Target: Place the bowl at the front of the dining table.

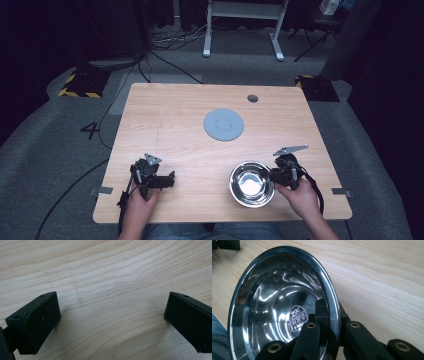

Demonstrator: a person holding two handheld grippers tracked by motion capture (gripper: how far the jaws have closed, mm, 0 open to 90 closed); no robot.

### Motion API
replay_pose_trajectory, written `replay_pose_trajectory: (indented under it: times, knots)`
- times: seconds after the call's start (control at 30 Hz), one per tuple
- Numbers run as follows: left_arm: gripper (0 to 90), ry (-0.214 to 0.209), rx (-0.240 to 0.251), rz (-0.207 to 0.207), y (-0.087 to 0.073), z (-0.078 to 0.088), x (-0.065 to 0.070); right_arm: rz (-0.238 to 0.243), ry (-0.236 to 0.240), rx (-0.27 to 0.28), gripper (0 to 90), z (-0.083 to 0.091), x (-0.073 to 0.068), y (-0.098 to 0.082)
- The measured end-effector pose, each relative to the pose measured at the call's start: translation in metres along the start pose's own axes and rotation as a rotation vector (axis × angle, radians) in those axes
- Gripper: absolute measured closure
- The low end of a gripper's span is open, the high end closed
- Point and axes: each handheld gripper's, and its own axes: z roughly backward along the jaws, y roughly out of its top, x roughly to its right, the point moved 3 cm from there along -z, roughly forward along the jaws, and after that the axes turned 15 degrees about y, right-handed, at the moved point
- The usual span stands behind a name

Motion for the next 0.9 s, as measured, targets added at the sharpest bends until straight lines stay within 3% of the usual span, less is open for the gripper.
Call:
replay_pose_trajectory:
  times: [0.47,0.9]
  knots:
    - [0.5,0.0,0.0,0.0,0.0,0.0,0.0,0.035,-0.029,0.053,85.8,0.014,-0.003,0.02]
    - [0.5,-0.003,0.002,-0.005,-0.001,0.001,0.0,0.042,-0.048,0.137,85.8,0.028,0.007,0.056]
